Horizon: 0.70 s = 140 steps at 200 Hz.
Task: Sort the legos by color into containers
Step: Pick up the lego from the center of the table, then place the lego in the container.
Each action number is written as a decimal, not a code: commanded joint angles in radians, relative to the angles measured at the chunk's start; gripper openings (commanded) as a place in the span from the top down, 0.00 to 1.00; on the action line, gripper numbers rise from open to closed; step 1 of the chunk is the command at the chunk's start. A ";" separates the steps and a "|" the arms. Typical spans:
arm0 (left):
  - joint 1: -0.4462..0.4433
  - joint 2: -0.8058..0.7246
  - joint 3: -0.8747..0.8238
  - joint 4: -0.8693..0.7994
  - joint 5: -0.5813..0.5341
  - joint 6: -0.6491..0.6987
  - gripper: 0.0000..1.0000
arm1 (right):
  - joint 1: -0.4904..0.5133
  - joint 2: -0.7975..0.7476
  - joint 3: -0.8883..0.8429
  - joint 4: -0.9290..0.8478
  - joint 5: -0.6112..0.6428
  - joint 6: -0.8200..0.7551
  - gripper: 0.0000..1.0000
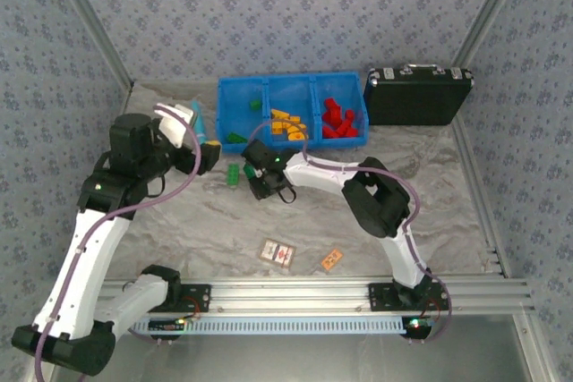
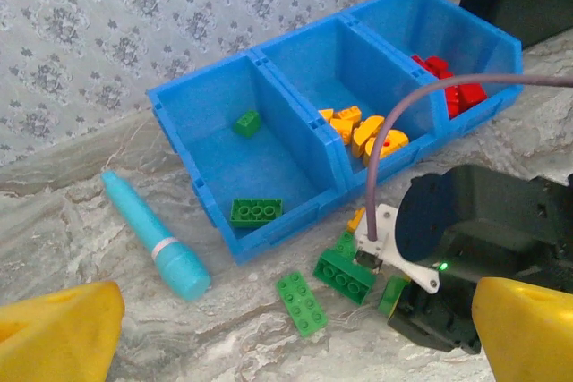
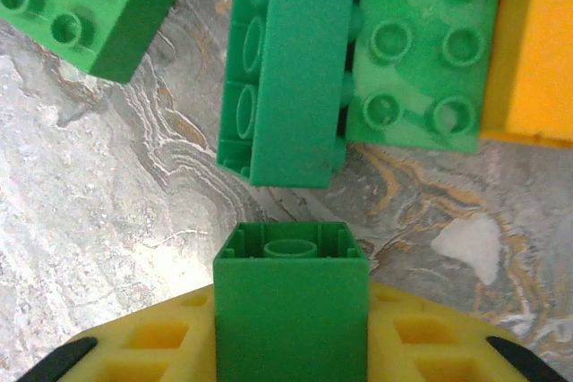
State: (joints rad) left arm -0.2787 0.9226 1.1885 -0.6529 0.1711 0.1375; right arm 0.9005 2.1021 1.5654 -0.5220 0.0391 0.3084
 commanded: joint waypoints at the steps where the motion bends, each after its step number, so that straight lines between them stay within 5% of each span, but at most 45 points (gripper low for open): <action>1: 0.016 -0.012 -0.010 0.031 0.007 0.007 0.00 | -0.008 -0.062 0.032 -0.074 -0.010 -0.042 0.67; 65: 0.063 -0.010 -0.043 0.095 0.037 -0.006 0.00 | -0.065 -0.116 0.183 -0.127 -0.004 -0.126 0.69; 140: 0.093 -0.022 -0.064 0.122 0.035 -0.002 0.00 | -0.123 0.146 0.556 -0.026 0.008 -0.261 0.70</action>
State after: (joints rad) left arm -0.1951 0.9062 1.1213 -0.5701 0.1879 0.1371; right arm 0.7872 2.1357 2.0205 -0.5663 0.0414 0.1135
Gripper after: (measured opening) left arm 0.998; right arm 0.324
